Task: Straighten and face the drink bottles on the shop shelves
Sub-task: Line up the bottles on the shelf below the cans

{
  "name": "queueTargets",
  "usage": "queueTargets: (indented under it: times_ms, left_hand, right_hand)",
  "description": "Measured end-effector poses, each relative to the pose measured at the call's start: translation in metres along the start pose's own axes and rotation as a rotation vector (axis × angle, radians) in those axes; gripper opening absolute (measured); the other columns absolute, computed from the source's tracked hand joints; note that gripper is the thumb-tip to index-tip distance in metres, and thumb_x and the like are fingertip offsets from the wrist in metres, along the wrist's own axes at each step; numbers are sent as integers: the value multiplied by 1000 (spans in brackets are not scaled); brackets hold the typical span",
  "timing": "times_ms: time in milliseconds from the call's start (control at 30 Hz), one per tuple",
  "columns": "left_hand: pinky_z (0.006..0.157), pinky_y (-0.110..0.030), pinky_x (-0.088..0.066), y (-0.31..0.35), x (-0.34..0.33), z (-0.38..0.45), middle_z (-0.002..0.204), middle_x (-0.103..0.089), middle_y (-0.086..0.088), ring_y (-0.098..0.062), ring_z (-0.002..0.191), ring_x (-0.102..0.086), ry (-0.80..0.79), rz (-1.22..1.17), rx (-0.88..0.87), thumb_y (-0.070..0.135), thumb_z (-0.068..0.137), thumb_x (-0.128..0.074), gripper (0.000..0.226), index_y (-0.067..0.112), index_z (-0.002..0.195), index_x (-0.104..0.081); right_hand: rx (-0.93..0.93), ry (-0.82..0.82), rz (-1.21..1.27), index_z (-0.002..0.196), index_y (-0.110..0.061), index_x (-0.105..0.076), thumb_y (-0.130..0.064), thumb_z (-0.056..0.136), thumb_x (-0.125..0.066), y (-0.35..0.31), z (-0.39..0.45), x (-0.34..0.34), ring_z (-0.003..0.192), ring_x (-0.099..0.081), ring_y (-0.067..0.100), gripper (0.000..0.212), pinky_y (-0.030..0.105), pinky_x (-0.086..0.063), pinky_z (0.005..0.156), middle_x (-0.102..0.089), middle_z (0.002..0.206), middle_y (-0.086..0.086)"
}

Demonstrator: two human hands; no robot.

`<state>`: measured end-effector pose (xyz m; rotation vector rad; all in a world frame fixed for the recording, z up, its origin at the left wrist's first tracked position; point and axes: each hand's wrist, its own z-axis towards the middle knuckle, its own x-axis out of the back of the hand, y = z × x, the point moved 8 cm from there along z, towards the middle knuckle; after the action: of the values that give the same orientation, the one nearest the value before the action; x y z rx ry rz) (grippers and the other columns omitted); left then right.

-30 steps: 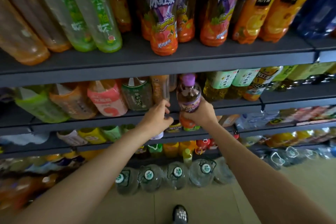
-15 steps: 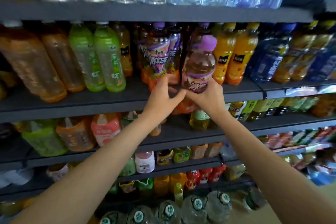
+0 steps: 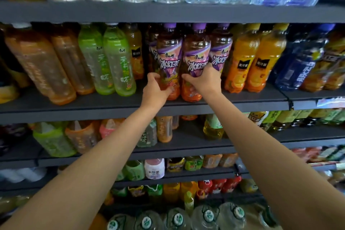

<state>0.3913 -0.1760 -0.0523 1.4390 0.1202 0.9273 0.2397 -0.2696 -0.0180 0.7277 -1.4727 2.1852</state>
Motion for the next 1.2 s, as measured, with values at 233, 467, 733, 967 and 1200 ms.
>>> queueTargets:
  times_ms: [233, 467, 733, 967, 1200]
  left_hand:
    - [97, -35, -42, -6, -6, 16, 128, -56, -12, -28, 117, -53, -2, 163, 16, 25, 84, -68, 53, 5, 128, -47]
    - [100, -36, -42, -12, -15, 31, 129, -54, -13, -27, 120, -50, 38, 248, -42, 30, 87, -64, 52, 5, 130, -46]
    - [86, -17, -43, -36, -2, 0, 121, -52, -10, -17, 106, -55, 111, 162, -163, 7, 88, -58, 34, 4, 121, -51]
    - [73, -1, -37, -51, 42, -29, 103, -48, 4, -7, 88, -50, 250, 251, -324, -2, 83, -55, 26, 2, 108, -55]
    - [69, -14, -39, -84, 59, -57, 95, -53, -2, -12, 82, -54, 238, 339, -321, -6, 79, -57, 22, 4, 99, -56]
  right_hand:
    - [14, 120, 237, 117, -1, -48, -25, 82, -72, 8, -18, 4, 89, -53, 11, 49, 10, -42, 73, -57, 107, 7]
    - [-132, 132, 379, 81, -16, -49, -8, 90, -55, 94, -83, -26, 47, -57, 9, 14, 27, -49, 49, -58, 65, 8]
    - [225, -80, 141, 84, -10, -55, -6, 83, -64, 77, -111, -75, 57, -55, 14, 10, 24, -44, 53, -57, 65, -1]
    - [-61, -412, 24, 132, -1, -40, -27, 74, -79, 117, -100, -163, 111, -51, 33, 75, 46, -46, 87, -44, 128, 15]
    - [-200, -433, 75, 134, -3, -35, -14, 81, -69, 112, -75, -196, 123, -37, 36, 64, 38, -28, 104, -47, 134, 16]
